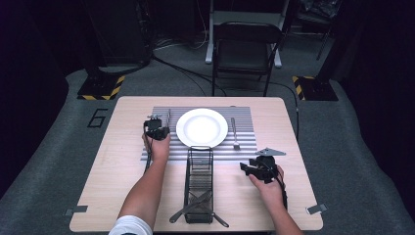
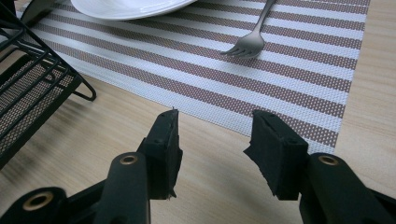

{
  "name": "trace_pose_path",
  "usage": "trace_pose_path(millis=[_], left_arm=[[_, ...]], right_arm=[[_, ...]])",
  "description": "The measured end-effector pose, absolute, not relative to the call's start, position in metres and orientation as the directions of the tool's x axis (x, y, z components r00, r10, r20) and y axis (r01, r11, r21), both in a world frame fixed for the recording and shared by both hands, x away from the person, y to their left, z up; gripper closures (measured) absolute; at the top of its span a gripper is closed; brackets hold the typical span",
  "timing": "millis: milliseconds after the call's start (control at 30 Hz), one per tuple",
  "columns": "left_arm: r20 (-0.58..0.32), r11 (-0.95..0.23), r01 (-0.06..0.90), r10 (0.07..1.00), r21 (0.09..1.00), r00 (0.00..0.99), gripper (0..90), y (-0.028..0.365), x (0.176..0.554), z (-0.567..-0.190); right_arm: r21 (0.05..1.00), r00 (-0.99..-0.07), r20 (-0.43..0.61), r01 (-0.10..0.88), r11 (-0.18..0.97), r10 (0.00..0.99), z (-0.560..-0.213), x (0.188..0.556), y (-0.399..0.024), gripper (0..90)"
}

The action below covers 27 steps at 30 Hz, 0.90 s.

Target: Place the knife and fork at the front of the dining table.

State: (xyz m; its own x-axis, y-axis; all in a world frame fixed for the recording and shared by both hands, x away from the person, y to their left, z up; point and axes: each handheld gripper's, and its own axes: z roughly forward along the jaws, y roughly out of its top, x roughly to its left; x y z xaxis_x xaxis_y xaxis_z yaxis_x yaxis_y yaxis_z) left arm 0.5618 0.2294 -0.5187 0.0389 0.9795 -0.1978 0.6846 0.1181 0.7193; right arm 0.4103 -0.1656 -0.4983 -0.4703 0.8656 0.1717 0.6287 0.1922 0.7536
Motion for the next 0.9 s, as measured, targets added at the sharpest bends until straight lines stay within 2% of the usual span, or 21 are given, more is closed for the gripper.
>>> trace_pose_path(millis=[167,633,900], left_arm=[[-0.176,0.099,0.679,0.983,0.727,0.045,81.6,0.2278,0.5616,-0.5191],[-0.190,0.105,0.680,0.980,0.726,0.051,81.7,0.2314,0.5621,-0.5189],[-0.185,0.106,0.679,0.982,0.727,0.045,77.7,0.2361,0.5624,-0.5185]], right_arm=[[0.754,-0.470,0.175,0.629,0.189,0.865,-0.4985,0.4105,-0.1661,51.5],[0.749,-0.470,0.174,0.634,0.193,0.866,-0.4991,0.4112,-0.1664,51.5],[0.748,-0.472,0.177,0.635,0.193,0.864,-0.4996,0.4115,-0.1662,51.5]])
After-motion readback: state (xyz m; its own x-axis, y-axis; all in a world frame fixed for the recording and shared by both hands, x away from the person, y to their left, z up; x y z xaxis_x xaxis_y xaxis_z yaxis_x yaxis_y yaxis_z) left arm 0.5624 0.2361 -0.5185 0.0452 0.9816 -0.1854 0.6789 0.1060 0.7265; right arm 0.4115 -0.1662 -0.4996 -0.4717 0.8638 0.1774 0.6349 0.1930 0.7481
